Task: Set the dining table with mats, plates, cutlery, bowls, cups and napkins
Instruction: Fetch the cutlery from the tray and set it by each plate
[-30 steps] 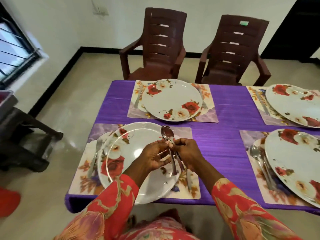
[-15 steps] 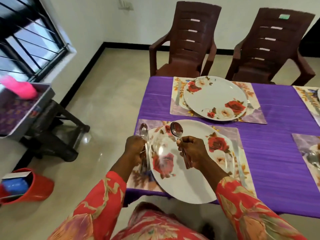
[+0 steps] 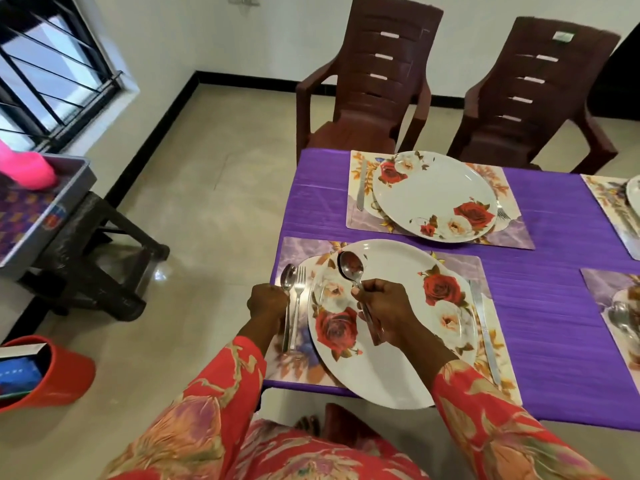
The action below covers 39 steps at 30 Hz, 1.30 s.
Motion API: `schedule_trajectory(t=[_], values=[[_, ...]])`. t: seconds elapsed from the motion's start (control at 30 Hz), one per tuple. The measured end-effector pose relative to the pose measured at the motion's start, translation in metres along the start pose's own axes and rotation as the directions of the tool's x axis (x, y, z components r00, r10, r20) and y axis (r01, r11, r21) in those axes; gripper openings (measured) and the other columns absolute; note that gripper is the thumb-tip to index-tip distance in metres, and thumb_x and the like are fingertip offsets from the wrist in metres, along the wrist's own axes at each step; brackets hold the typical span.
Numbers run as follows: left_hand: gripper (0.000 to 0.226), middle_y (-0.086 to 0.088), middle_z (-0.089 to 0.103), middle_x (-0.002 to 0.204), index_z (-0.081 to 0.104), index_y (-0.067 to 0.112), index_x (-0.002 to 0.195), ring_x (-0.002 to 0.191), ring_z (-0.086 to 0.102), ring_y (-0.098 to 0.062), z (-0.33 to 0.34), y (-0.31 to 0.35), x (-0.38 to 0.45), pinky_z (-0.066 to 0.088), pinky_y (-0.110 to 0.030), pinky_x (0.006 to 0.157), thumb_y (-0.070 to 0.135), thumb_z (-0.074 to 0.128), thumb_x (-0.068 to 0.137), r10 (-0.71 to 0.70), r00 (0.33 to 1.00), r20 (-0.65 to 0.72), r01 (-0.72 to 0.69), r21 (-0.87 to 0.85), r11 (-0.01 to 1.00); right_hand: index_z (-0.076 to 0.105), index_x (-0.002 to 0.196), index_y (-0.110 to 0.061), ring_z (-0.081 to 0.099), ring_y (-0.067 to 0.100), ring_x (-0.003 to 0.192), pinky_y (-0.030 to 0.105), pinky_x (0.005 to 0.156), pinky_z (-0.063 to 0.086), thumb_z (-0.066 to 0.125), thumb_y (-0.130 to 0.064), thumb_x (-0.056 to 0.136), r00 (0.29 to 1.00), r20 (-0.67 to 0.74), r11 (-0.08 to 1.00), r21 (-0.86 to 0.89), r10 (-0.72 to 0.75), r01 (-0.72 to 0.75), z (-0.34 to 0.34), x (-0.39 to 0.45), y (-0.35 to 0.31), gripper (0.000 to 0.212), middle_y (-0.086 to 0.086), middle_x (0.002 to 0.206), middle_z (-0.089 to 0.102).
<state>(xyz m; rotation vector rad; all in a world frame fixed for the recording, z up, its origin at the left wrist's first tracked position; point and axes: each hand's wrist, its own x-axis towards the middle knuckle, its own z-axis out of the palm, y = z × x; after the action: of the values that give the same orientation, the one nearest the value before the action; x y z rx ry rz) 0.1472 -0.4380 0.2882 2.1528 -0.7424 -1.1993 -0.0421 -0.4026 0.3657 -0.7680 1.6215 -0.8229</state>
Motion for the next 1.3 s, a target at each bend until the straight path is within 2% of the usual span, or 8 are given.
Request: schedule_trajectory(t=[0.1, 0.27, 0.63, 0.8, 1.03, 1.17, 1.23, 1.3], values=[[0.011, -0.022, 0.068, 0.096, 0.068, -0.002, 0.086, 0.096, 0.062, -0.04, -0.002, 0.014, -0.011, 0.051, -0.036, 0.078, 0.004, 0.06, 0.081, 0.058, 0.998, -0.032, -0.055, 0.083, 0.995, 0.066, 0.087, -0.007, 0.059, 0.016, 0.068, 0.021, 0.055, 0.049, 0.066, -0.009, 0.086, 1.0, 0.004, 1.0, -0.004, 0.007, -0.007, -0.003, 0.001, 0.0, 0.002, 0.005, 0.077, 0.064], [0.019, -0.025, 0.066, 0.103, 0.066, -0.006, 0.098, 0.102, 0.059, -0.041, 0.0, 0.017, -0.012, 0.049, -0.037, 0.081, 0.004, 0.056, 0.085, 0.085, 0.993, -0.083, -0.067, 0.195, 0.979, 0.065, 0.077, -0.013, 0.056, 0.02, 0.07, 0.027, 0.06, 0.052, 0.066, -0.009, 0.086, 1.0, 0.015, 1.0, -0.024, 0.016, -0.015, -0.009, 0.007, -0.003, 0.01, 0.008, 0.075, 0.063], [0.014, -0.021, 0.068, 0.1, 0.067, -0.001, 0.092, 0.102, 0.059, -0.039, 0.001, 0.018, -0.018, 0.045, -0.033, 0.079, 0.002, 0.057, 0.082, 0.202, 0.978, -0.06, -0.176, 0.297, 0.939, 0.064, 0.079, -0.012, 0.057, 0.02, 0.071, 0.026, 0.06, 0.051, 0.066, -0.008, 0.086, 0.997, 0.072, 0.999, -0.054, 0.008, -0.004, -0.007, 0.014, -0.011, 0.008, 0.008, 0.077, 0.063], [0.024, -0.019, 0.063, 0.108, 0.06, -0.003, 0.103, 0.106, 0.056, -0.036, 0.001, 0.023, -0.021, 0.042, -0.03, 0.076, 0.003, 0.063, 0.08, 0.226, 0.974, -0.003, -0.209, 0.373, 0.904, 0.065, 0.085, -0.009, 0.059, 0.016, 0.068, 0.023, 0.058, 0.05, 0.065, -0.008, 0.087, 0.995, 0.097, 0.999, -0.054, 0.007, -0.002, -0.007, 0.014, -0.011, 0.002, 0.005, 0.078, 0.064], [0.021, -0.02, 0.065, 0.107, 0.062, -0.004, 0.101, 0.104, 0.058, -0.037, 0.003, 0.023, -0.024, 0.044, -0.034, 0.084, -0.002, 0.057, 0.081, 0.27, 0.963, -0.017, -0.236, 0.437, 0.868, 0.065, 0.087, -0.006, 0.059, 0.016, 0.068, 0.023, 0.057, 0.049, 0.065, -0.007, 0.086, 0.992, 0.125, 0.999, -0.047, 0.0, 0.006, -0.008, 0.013, -0.007, 0.001, 0.007, 0.08, 0.064], [0.02, -0.019, 0.064, 0.108, 0.06, -0.004, 0.101, 0.104, 0.058, -0.036, 0.002, 0.022, -0.031, 0.041, -0.031, 0.081, 0.0, 0.059, 0.082, 0.271, 0.961, -0.048, -0.235, 0.372, 0.898, 0.066, 0.086, -0.006, 0.061, 0.015, 0.069, 0.022, 0.057, 0.049, 0.064, -0.004, 0.086, 0.989, 0.149, 1.0, -0.014, 0.0, 0.002, -0.004, 0.014, -0.01, 0.003, 0.005, 0.079, 0.065], [0.015, -0.017, 0.065, 0.105, 0.062, -0.001, 0.099, 0.102, 0.058, -0.034, -0.001, 0.028, -0.039, 0.038, -0.028, 0.076, 0.005, 0.058, 0.086, 0.259, 0.963, -0.073, -0.231, 0.27, 0.935, 0.066, 0.088, -0.006, 0.062, 0.014, 0.07, 0.021, 0.057, 0.049, 0.064, -0.003, 0.086, 0.985, 0.171, 1.0, -0.008, -0.008, 0.009, 0.003, 0.014, -0.014, 0.004, 0.006, 0.082, 0.066], [0.009, -0.015, 0.067, 0.093, 0.064, 0.005, 0.086, 0.09, 0.06, -0.034, -0.002, 0.035, -0.044, 0.041, -0.03, 0.074, 0.01, 0.058, 0.088, 0.217, 0.975, -0.044, -0.212, 0.098, 0.972, 0.067, 0.09, -0.004, 0.061, 0.015, 0.069, 0.022, 0.058, 0.05, 0.064, -0.003, 0.086, 0.983, 0.185, 1.0, -0.005, 0.003, -0.003, 0.014, 0.015, -0.017, 0.005, 0.007, 0.082, 0.066]])
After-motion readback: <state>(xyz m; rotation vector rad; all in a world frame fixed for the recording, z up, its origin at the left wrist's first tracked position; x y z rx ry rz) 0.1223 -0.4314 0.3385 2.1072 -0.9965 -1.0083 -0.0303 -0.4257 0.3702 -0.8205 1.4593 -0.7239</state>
